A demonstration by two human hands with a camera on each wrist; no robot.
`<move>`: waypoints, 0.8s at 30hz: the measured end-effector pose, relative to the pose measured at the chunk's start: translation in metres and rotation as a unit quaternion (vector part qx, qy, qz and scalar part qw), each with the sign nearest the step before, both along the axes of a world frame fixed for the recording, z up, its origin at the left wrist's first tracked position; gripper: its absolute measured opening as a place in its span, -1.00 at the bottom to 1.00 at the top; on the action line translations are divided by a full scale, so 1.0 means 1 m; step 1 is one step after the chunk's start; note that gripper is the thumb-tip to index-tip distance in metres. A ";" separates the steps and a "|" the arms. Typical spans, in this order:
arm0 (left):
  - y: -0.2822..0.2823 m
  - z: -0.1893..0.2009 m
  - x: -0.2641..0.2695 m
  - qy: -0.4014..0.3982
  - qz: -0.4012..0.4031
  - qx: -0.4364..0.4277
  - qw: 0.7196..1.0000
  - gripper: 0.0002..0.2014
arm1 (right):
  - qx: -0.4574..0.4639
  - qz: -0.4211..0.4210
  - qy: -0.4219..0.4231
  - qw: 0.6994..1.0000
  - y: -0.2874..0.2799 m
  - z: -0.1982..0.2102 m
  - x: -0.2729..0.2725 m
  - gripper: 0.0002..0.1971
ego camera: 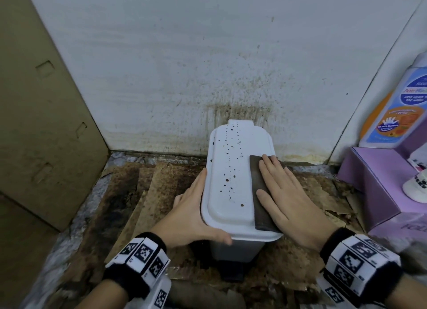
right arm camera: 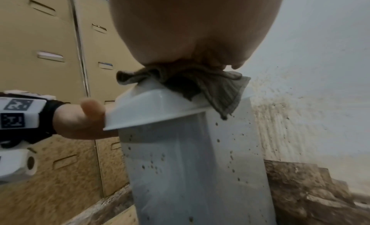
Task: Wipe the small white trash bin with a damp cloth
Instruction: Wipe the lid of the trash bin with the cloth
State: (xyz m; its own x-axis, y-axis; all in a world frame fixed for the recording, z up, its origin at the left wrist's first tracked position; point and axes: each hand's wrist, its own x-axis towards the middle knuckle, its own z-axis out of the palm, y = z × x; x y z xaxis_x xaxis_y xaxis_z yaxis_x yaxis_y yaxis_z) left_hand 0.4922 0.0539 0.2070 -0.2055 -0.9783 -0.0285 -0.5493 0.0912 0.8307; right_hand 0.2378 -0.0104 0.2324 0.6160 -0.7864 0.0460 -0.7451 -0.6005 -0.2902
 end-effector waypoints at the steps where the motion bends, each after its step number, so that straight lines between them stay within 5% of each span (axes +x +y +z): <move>1: 0.001 0.001 0.002 -0.008 -0.001 -0.004 1.000 0.37 | 0.002 -0.002 0.009 1.000 0.000 0.001 0.003 -0.31; 11: -0.001 -0.002 0.001 -0.062 0.005 -0.016 0.998 0.45 | -0.031 -0.032 0.079 0.996 0.005 0.007 0.042 -0.16; 24: -0.003 -0.011 0.005 -0.077 0.022 0.006 0.997 0.55 | -0.033 -0.005 0.048 0.998 0.013 0.004 0.104 -0.19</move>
State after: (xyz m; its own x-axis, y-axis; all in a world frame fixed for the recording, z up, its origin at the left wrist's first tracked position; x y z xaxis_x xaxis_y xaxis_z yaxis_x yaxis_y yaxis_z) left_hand 0.4968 0.0512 0.1963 -0.1539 -0.9857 -0.0683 -0.6740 0.0542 0.7368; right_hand 0.3422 0.0024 0.2366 0.6128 -0.7893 0.0385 -0.7732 -0.6089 -0.1773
